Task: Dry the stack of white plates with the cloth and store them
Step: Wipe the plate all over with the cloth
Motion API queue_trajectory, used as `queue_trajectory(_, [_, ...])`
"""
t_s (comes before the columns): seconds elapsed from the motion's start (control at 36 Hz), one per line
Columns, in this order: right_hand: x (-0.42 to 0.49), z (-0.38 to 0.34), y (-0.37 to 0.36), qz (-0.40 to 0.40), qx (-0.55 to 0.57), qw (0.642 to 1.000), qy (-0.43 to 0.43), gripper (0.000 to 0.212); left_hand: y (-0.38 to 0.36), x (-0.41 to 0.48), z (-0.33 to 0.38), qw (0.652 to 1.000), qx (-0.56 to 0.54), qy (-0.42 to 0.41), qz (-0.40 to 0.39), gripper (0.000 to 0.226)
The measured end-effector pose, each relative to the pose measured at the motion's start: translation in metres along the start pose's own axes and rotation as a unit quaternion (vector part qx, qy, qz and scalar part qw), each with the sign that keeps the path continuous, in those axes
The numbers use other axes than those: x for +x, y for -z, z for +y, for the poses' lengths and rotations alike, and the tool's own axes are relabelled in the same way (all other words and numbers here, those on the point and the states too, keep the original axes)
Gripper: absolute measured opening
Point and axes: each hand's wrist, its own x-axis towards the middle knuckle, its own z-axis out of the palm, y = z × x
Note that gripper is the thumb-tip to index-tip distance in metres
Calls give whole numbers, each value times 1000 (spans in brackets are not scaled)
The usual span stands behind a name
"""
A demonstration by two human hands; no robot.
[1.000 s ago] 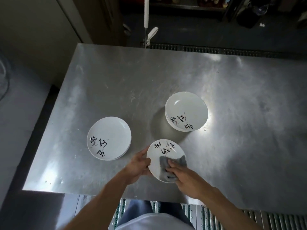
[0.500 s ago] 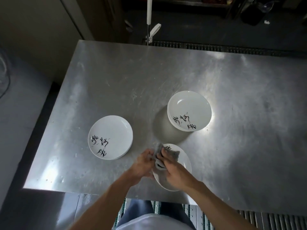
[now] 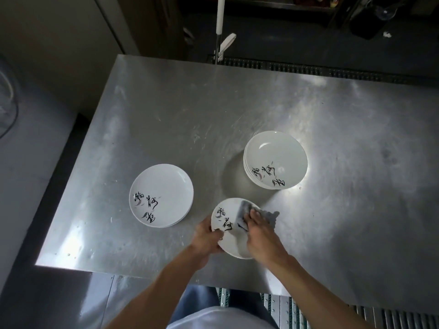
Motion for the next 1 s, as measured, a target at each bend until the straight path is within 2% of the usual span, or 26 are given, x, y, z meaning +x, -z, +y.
queue_trajectory(0.03, [-2,-6,-1,-11,29,999,22,57,-3,-3,-2,1000,-14,-5,4,49])
queue_trajectory(0.11, [-13,-20,-1,-50,135,988,61,60,-7,-16,-4,997,1,16,-72,38])
queue_trajectory(0.19, [-8,-20,4,-19,193,981,-16,60,2,-18,-4,995,-8,53,-80,38])
queue_trajectory(0.25, [-8,-23,7,-43,208,977,-17,58,7,-17,-2,996,-8,53,-67,40])
queue_trajectory(0.33, [-9,-25,9,-91,179,979,26,55,10,-15,2,995,14,44,-89,56])
queue_trajectory(0.42, [-5,-17,11,-70,117,991,-7,55,11,-13,3,994,14,39,-103,63])
queue_trajectory(0.44, [-6,-17,10,-71,109,991,5,58,11,-13,5,994,13,33,-106,63])
queue_trajectory(0.53, [-15,-18,4,-104,101,983,110,65,13,-16,12,993,34,16,-113,53])
queue_trajectory(0.67, [-14,-12,5,-71,85,991,74,66,18,-17,13,991,61,17,-122,35])
queue_trajectory(0.72, [-19,-20,1,-97,57,984,142,68,18,-15,12,993,69,15,-99,24])
queue_trajectory(0.78, [-23,-20,-4,-115,41,972,199,70,19,-13,8,992,72,24,-98,28])
queue_trajectory(0.89, [-23,-6,3,-113,67,977,169,77,22,-11,0,991,58,37,-117,44])
queue_trajectory(1.0, [-5,-3,5,-44,-4,999,-9,75,15,-10,-4,998,-30,47,-32,47])
